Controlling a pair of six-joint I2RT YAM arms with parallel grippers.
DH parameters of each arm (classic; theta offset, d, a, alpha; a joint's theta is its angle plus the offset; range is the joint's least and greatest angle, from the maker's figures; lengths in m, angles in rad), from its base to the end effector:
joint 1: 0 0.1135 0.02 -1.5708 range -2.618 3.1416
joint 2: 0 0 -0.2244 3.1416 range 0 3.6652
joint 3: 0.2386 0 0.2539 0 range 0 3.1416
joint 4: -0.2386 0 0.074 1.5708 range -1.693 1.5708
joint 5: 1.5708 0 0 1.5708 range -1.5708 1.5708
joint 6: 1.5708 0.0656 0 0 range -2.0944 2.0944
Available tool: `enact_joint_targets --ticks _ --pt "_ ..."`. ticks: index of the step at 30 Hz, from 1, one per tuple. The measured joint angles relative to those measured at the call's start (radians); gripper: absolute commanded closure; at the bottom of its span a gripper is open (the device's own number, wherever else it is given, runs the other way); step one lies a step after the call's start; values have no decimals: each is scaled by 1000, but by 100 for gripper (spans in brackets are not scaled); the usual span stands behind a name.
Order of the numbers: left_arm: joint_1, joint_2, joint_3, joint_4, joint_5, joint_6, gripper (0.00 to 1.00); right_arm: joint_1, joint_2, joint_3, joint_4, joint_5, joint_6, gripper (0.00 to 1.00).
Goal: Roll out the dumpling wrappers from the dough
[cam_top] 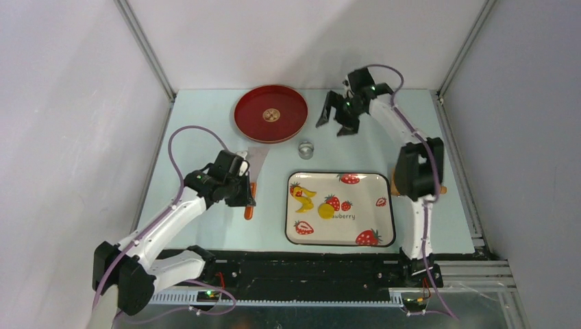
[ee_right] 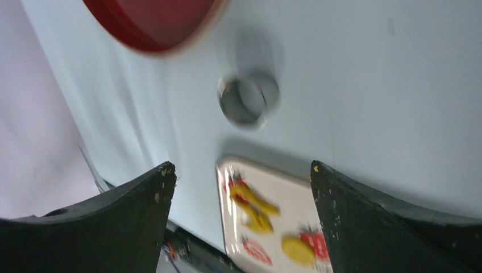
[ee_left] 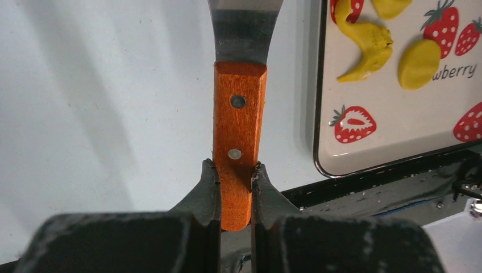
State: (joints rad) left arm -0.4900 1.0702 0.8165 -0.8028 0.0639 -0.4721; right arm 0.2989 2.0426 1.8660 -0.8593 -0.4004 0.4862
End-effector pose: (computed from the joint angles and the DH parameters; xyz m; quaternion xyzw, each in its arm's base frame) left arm 0.2052 -0.1142 0.1851 0.0168 0.9665 -0.1450 0.2111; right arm 0.4167 0.1552 0.2135 0.0361 0.9460 0.2763 0.1659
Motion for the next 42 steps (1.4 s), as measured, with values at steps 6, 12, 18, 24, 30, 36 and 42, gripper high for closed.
enact_joint_targets --ticks 6,12,18,24,30,36,42 --pt "23 45 36 3 42 18 100 -2 432 613 -52 3 50 32" --pt "34 50 39 4 74 35 100 -15 553 543 76 -89 225 34" --pt "41 50 37 8 96 40 100 -2 631 542 214 -141 364 35" --pt "52 48 15 10 109 48 100 37 673 563 317 -155 458 46" --pt "61 37 14 13 134 56 100 64 700 598 328 -117 491 62" --pt "67 19 14 15 154 60 100 67 701 609 287 -51 492 79" --pt "70 11 14 15 169 62 100 43 696 598 277 -57 483 83"
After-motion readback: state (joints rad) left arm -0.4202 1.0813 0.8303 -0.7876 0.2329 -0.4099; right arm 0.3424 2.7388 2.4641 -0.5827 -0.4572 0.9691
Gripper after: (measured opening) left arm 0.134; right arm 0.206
